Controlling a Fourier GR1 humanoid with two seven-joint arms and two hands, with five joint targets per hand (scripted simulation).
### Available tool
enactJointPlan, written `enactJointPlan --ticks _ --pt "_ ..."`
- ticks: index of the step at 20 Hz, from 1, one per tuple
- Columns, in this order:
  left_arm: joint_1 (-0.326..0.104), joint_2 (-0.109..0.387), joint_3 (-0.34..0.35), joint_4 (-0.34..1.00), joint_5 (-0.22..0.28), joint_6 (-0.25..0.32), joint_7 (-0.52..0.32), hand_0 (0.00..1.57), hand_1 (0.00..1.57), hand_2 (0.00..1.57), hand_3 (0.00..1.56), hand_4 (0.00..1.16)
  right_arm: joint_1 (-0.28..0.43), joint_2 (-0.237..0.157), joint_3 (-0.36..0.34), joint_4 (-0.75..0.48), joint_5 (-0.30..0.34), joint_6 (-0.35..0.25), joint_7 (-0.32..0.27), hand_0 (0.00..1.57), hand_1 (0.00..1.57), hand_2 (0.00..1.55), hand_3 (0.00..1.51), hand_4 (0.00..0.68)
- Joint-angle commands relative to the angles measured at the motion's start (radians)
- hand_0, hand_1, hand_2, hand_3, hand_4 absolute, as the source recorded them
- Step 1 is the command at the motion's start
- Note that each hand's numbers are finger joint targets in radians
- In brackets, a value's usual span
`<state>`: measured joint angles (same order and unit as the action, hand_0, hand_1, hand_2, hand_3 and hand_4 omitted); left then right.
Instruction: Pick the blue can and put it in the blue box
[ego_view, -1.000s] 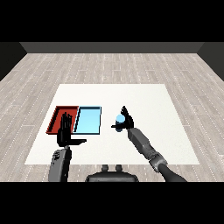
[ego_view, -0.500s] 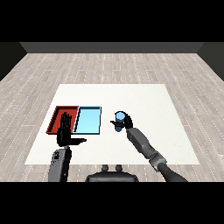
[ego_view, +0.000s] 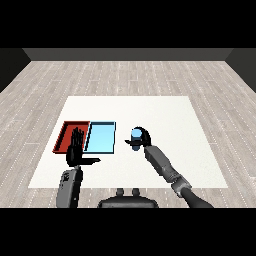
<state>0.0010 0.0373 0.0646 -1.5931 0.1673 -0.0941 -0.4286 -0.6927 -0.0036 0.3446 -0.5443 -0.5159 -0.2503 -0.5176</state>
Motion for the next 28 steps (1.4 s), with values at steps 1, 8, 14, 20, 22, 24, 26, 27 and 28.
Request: enactJointPlan --ticks 1,8,14,20,22,24,26,27,28 --pt "-0.033 -0.001 -0.014 0.084 -0.043 0.001 -0.044 0.00 0.00 0.00 0.00 0.00 0.026 -0.018 0.006 -0.133 0.058 -0.054 0.051 1.49 1.49 1.45 1.41 0.651" --pt "-0.025 -0.036 -0.167 0.025 -0.051 0.091 0.083 0.00 0.00 0.00 0.00 0.00 -0.007 -0.039 -0.034 -0.192 0.091 -0.002 0.037 1.50 1.50 1.46 1.41 0.648" --pt "-0.122 -0.037 -0.156 0.121 -0.050 0.058 0.115 0.00 0.00 0.00 0.00 0.00 0.048 -0.049 -0.021 -0.358 0.153 -0.002 0.052 1.43 1.43 1.44 1.42 0.666" --pt "-0.123 -0.037 -0.192 0.165 -0.059 0.081 0.085 0.00 0.00 0.00 0.00 0.00 0.224 -0.060 -0.012 -0.595 0.234 0.007 0.148 1.44 1.44 1.44 1.42 0.665" --pt "-0.195 -0.037 -0.204 0.192 -0.054 0.134 0.120 0.00 0.00 0.00 0.00 0.00 0.157 -0.057 -0.070 -0.525 0.242 0.034 0.157 1.43 1.43 1.45 1.42 0.661" --pt "-0.204 -0.037 -0.259 0.192 -0.029 0.155 0.116 0.00 0.00 0.00 0.00 0.00 0.199 -0.030 -0.045 -0.598 0.270 0.005 0.152 1.43 1.43 1.45 1.42 0.659" --pt "-0.206 -0.037 -0.256 0.202 -0.016 0.121 0.128 0.00 0.00 0.00 0.00 0.00 0.228 -0.086 -0.075 -0.628 0.253 0.081 0.159 1.42 1.42 1.43 1.40 0.652" --pt "-0.161 -0.037 -0.327 0.159 -0.016 0.180 0.140 0.00 0.00 0.00 0.00 0.00 0.228 -0.067 -0.056 -0.705 0.279 0.036 0.238 1.43 1.43 1.43 1.41 0.654" --pt "-0.279 -0.037 -0.294 0.326 -0.034 0.211 0.067 0.00 0.00 0.00 0.00 0.00 0.254 -0.016 -0.017 -0.705 0.304 -0.014 0.212 1.43 1.43 1.43 1.41 0.661"
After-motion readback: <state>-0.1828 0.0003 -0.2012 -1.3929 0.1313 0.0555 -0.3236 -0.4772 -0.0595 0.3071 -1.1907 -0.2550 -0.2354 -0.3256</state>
